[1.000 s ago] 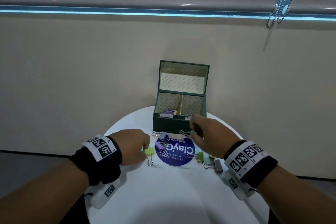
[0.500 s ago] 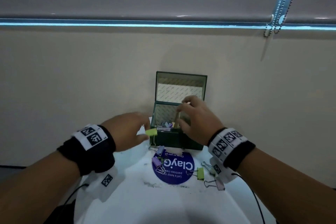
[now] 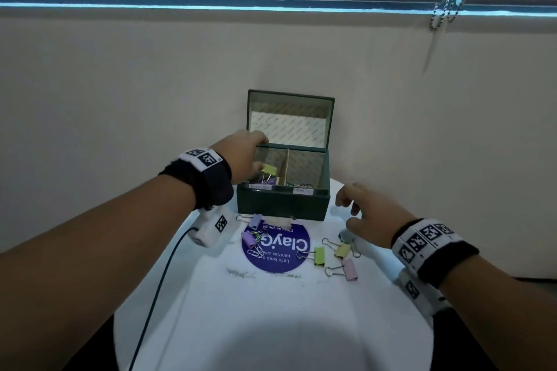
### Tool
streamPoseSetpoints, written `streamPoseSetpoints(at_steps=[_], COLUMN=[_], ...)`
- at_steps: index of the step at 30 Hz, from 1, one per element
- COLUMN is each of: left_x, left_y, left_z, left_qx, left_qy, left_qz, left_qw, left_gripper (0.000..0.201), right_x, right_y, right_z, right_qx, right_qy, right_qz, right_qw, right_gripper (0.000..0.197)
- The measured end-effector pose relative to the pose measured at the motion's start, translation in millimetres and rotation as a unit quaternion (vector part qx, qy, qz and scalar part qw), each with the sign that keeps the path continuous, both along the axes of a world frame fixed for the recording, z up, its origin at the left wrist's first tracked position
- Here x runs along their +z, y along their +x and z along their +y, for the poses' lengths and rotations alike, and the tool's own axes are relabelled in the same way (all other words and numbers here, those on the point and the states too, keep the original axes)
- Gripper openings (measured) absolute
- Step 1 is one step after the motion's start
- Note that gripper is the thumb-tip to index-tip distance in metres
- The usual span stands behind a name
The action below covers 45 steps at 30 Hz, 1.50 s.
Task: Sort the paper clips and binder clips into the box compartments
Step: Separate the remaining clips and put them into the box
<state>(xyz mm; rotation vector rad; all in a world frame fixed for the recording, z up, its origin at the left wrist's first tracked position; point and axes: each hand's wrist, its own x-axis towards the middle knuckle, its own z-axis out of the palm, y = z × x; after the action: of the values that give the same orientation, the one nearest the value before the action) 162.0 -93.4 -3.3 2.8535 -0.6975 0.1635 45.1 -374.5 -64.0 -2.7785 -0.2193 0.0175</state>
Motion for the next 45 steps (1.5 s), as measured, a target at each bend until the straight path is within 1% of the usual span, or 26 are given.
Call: streamPoseSetpoints(at_steps=[2, 3, 4, 5, 6, 7, 9, 10, 11, 13, 14, 16, 19, 22, 24, 26, 28, 31, 33, 35, 37, 39, 41, 43, 45], left_x=[1.6, 3.5, 6.1, 7.7, 9.6, 9.2, 2.4, -3.4, -10.7, -26.0, -33.0, -43.9, -50.3, -49.7, -51.5, -53.4, -54.3, -52.6, -50.8, -50.4, -50.9, -50.4, -48.4, -46.5, -45.8], left_y=[-8.1, -12.9, -19.0, -25.6, -34.0, -42.0, -59.7, -68.4, -75.3, -84.9, -87.8, -92.6, -96.8, -99.2, -100.8, -104.1, -107.2, -108.6, -108.1, -107.7, -108.5, -107.8, -105.1, -103.2, -102.3], left_z=[3.4, 6.6, 9.8, 14.0, 18.3, 23.0, 31.7, 35.1, 38.4, 43.1, 44.4, 43.0, 38.8, 40.3, 42.0, 42.6, 42.8, 41.6, 40.1, 39.1, 39.5, 41.5, 42.8, 42.3, 41.4], left_qx=[-0.006, -0.011, -0.018, -0.031, -0.047, -0.063, -0.094, -0.111, -0.128, -0.143, -0.142, -0.135, -0.133, -0.146, -0.171, -0.182, -0.178, -0.15, -0.122, -0.105, -0.097, -0.076, -0.045, -0.014, 0.007], left_qy=[0.005, 0.007, 0.004, -0.005, -0.017, -0.019, 0.022, 0.055, 0.086, 0.131, 0.142, 0.151, 0.155, 0.14, 0.131, 0.126, 0.113, 0.103, 0.134, 0.167, 0.158, 0.112, 0.078, 0.07, 0.069], left_qz=[-0.006, -0.015, -0.029, -0.044, -0.052, -0.049, -0.017, 0.001, 0.017, 0.048, 0.062, 0.085, 0.092, 0.084, 0.066, 0.06, 0.058, 0.039, 0.05, 0.069, 0.074, 0.06, 0.044, 0.022, 0.014], left_qw=[1.0, 1.0, 0.999, 0.999, 0.997, 0.997, 0.995, 0.992, 0.988, 0.98, 0.978, 0.976, 0.975, 0.976, 0.974, 0.973, 0.976, 0.983, 0.982, 0.978, 0.98, 0.989, 0.995, 0.997, 0.997], left_gripper=[0.073, 0.078, 0.078, 0.073, 0.063, 0.047, 0.018, 0.01, 0.012, 0.029, 0.036, 0.043, 0.039, 0.027, 0.017, 0.014, 0.015, 0.021, 0.03, 0.034, 0.027, 0.012, 0.014, 0.014, 0.007], right_x=[-3.5, -4.2, -4.1, -3.3, -2.4, -1.4, 0.1, 0.3, 0.3, -0.7, -0.7, -1.0, -1.5, 0.0, -1.8, -6.0, -8.2, -11.5, -13.3, -14.6, -15.0, -12.9, -10.5, -9.7, -10.9], right_y=[0.4, 0.5, 0.2, -0.5, -1.8, -3.9, -8.7, -11.1, -13.2, -16.4, -18.0, -21.1, -23.0, -27.4, -33.2, -39.9, -43.8, -40.1, -36.7, -35.6, -35.4, -35.7, -36.6, -37.5, -37.9], right_z=[3.3, 4.0, 3.7, 3.8, 4.3, 4.8, 8.5, 10.3, 12.5, 16.5, 18.3, 21.5, 22.3, 22.3, 20.7, 17.5, 12.7, 6.4, 6.4, 9.7, 12.7, 14.6, 15.6, 16.8, 17.3], right_qx=[0.018, 0.023, 0.024, 0.025, 0.027, 0.029, 0.039, 0.046, 0.052, 0.064, 0.068, 0.073, 0.069, 0.083, 0.107, 0.121, 0.106, 0.056, 0.034, 0.034, 0.044, 0.051, 0.054, 0.06, 0.065], right_qy=[-0.043, -0.048, -0.048, -0.048, -0.047, -0.042, -0.032, -0.027, -0.021, -0.008, -0.004, 0.002, 0.001, -0.019, -0.037, -0.049, -0.045, -0.056, -0.07, -0.081, -0.092, -0.089, -0.08, -0.072, -0.066], right_qz=[0.039, 0.051, 0.057, 0.058, 0.056, 0.056, 0.053, 0.05, 0.047, 0.043, 0.045, 0.048, 0.046, 0.063, 0.075, 0.073, 0.055, 0.013, 0.006, 0.017, 0.014, 0.015, 0.027, 0.029, 0.025], right_qw=[0.998, 0.997, 0.997, 0.997, 0.997, 0.997, 0.997, 0.997, 0.997, 0.997, 0.997, 0.996, 0.997, 0.994, 0.991, 0.989, 0.992, 0.997, 0.997, 0.996, 0.995, 0.995, 0.995, 0.995, 0.995], right_gripper=[0.025, 0.022, 0.02, 0.018, 0.017, 0.016, 0.017, 0.017, 0.017, 0.018, 0.018, 0.017, 0.006, 0.009, 0.022, 0.033, 0.033, 0.024, 0.023, 0.03, 0.032, 0.029, 0.026, 0.024, 0.025])
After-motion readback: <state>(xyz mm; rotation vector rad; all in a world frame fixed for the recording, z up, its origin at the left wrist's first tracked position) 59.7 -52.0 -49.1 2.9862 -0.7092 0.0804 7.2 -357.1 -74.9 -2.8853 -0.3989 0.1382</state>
